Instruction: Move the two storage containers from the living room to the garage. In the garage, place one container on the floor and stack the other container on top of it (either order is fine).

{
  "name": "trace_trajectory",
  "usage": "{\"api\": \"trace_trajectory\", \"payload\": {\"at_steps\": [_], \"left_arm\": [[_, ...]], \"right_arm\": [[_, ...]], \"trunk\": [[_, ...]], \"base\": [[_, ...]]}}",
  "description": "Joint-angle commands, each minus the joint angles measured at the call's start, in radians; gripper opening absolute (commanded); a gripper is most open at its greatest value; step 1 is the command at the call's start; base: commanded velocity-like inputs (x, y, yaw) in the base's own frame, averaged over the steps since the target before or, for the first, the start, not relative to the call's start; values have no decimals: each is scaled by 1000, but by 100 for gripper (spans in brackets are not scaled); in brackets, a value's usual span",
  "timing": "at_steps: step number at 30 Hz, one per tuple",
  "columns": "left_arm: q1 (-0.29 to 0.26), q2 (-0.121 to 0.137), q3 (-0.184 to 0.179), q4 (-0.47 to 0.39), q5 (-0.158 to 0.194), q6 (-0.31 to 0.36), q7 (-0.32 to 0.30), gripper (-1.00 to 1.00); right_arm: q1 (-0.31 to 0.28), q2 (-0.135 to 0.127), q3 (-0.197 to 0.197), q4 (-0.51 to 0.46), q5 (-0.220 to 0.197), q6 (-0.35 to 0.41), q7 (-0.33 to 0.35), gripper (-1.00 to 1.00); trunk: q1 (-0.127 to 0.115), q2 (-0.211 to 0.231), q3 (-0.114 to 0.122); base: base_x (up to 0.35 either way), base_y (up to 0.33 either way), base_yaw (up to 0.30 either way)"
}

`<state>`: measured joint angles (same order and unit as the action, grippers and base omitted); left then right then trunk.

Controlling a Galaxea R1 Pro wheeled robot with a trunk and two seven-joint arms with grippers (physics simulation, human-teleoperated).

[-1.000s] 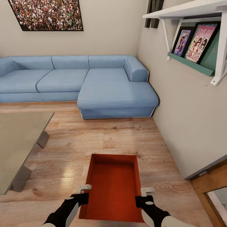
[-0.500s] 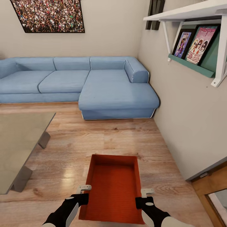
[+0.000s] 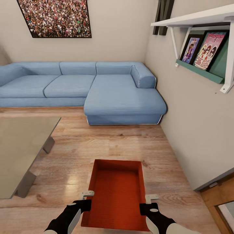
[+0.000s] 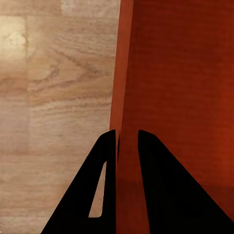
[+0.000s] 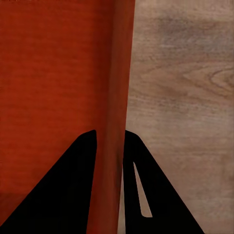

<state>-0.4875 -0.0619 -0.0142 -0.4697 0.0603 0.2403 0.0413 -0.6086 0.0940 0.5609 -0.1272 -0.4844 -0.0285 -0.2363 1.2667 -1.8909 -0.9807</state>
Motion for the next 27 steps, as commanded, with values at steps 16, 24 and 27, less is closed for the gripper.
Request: {"api": "trace_trajectory", "payload": {"at_steps": [16,24,27], "left_arm": [[0,1,-4,-4,-17,-24,12,-100],[0,1,-4,-4,-17,-24,12,-100],[0,1,-4,-5,-17,-23,11,-100]], "right_arm": [[0,0,16,15,-25,-4,-6,-100],[0,1,17,15,-25,-17,-9,-100],[0,0,17,15,-25,-17,-8,-100]], "trunk": [[0,0,17],[0,0,25],[0,0,28]], "base": [[0,0,53],[0,0,1],[0,0,0]]}}
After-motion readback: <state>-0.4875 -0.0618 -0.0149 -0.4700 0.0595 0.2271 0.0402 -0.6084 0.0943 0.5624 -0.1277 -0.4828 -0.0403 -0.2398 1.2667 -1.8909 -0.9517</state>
